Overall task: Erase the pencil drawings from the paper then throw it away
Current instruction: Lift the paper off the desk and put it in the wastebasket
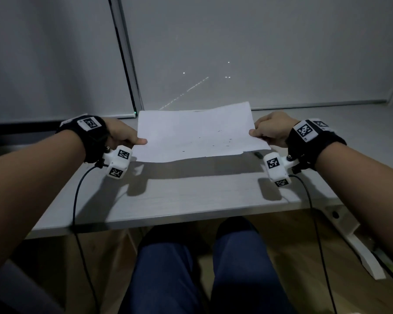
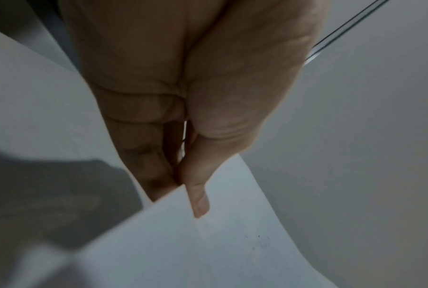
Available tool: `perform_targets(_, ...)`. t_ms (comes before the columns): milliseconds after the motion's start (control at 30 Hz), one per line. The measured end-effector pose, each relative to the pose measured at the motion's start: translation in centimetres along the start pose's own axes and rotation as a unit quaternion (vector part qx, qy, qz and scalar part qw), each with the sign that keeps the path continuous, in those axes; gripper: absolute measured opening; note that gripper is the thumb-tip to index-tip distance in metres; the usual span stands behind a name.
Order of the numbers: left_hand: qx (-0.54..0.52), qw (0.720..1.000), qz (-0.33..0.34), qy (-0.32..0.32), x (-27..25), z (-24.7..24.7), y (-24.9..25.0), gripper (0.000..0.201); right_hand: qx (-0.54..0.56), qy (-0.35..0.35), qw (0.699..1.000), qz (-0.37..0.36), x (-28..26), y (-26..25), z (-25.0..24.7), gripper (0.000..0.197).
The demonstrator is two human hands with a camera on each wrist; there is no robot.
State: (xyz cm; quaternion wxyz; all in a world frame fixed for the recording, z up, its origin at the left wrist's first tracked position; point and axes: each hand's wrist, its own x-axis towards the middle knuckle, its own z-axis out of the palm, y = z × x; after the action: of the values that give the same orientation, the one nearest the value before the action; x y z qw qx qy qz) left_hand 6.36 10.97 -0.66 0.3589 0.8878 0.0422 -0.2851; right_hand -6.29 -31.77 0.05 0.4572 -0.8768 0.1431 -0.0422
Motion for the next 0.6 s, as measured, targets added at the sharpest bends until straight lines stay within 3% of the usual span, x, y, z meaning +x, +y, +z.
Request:
perform_targets(100,0.007,0.998,0.056,-0.004,4.1,0.9,3.3,0.095,0.016,0.044,0.999,0.005,-1.8,1.5,-4.6,0.014)
perform_targets(133,0.009,0.997,0.074,-0.005,3.9,2.6,5.3,0.085,0.018,0.065,0.998,0.008,-2.7,2.4,-6.4,0.015)
perform_targets(233,0.012,0.991,0.135,0.002,-3.1,10.5,11.1,0.025,0.016,0.107,0.994,0.031,-5.9,5.7,-11.6,0.014)
perform_targets(267,0.023,0.988,0.154,-0.008,-4.4,12.8,12.7,0.018,0.016,0.119,0.992,0.046,-7.1,7.0,-13.3,0.012)
perform_targets(367,0.043,0.974,0.217,-0.054,-5.8,19.8,17.5,0.013,0.023,0.194,0.976,0.093,-12.4,11.7,-18.5,0.011)
perform_targets(533,0.073,0.948,0.272,-0.146,-6.6,31.3,23.6,0.024,-0.016,0.302,0.935,0.188,-22.9,19.2,-25.0,0.016)
perform_targets(600,0.07,0.938,0.284,-0.188,-7.6,36.2,25.3,0.018,-0.025,0.329,0.918,0.219,-27.0,21.5,-26.9,0.018)
